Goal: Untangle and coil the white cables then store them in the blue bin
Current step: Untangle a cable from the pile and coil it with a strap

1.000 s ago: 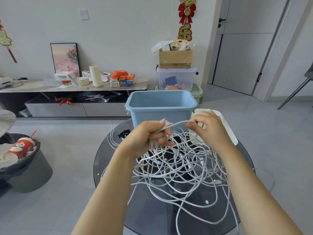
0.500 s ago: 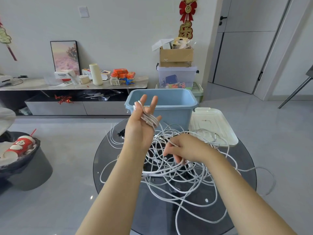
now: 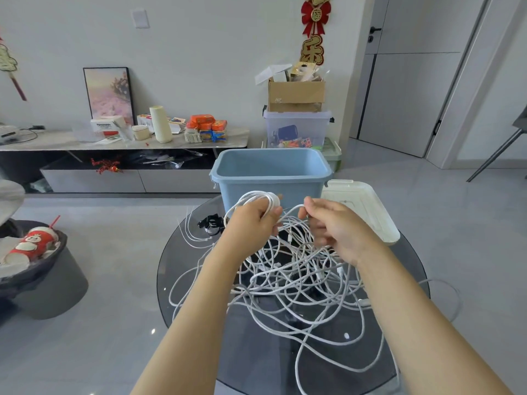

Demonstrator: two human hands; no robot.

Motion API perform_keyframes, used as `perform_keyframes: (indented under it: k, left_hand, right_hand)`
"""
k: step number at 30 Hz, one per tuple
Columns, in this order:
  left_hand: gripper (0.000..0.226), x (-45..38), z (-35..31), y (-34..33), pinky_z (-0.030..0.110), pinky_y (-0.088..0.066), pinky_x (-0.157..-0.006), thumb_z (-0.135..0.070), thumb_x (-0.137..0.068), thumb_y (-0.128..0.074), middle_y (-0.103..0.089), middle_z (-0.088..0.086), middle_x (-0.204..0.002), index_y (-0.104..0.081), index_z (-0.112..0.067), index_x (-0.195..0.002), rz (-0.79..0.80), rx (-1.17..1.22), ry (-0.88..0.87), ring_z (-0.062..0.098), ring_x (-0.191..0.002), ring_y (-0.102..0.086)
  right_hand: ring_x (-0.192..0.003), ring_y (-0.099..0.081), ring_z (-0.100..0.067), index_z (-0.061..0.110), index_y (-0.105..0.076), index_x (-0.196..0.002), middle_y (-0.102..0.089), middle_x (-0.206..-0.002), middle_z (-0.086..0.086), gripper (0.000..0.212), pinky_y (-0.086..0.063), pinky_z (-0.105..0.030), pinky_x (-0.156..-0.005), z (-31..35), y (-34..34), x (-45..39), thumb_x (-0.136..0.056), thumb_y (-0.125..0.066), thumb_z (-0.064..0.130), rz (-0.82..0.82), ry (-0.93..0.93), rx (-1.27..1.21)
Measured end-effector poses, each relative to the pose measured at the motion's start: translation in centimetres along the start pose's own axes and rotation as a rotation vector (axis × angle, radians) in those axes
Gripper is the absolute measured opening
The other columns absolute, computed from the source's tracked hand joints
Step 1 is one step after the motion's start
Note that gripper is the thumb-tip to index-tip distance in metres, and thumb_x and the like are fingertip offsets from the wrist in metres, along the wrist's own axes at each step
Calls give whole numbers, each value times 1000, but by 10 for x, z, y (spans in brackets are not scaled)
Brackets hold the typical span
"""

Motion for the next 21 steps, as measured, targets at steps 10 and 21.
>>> perform_keyframes:
  k: [10, 21]
  left_hand:
    - [37, 8, -22, 4, 49, -52, -91, -36, -93, -50, -27, -7, -40, -61, -6, -74, 434, 1048, 183, 11, -46, -43]
    - [34, -8, -4, 3, 61, -34, -102, -30, -104, -25, -67, -9, -73, -51, -15, -89, -165, 1733, 229, 18, -100, -66]
  right_hand:
    - [-50, -36, -2, 13, -57, -68, -45, -52, 11, 42, -29, -18, -51, -2, 10, -17, -79, -58, 53, -362, 436, 331]
    - [-42, -32, -8, 9, -57, -80, -38, -51, 3, 31, -36, -23, -48, -47, 0, -19, -101, -40, 26, 291, -175, 138]
Point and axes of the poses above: each hand's wrist, its own x-axis away from the middle knuckle, its own y-axis out of the back of the hand, z = x × y, the point moved 2 cm from there along -x, towards the middle knuckle
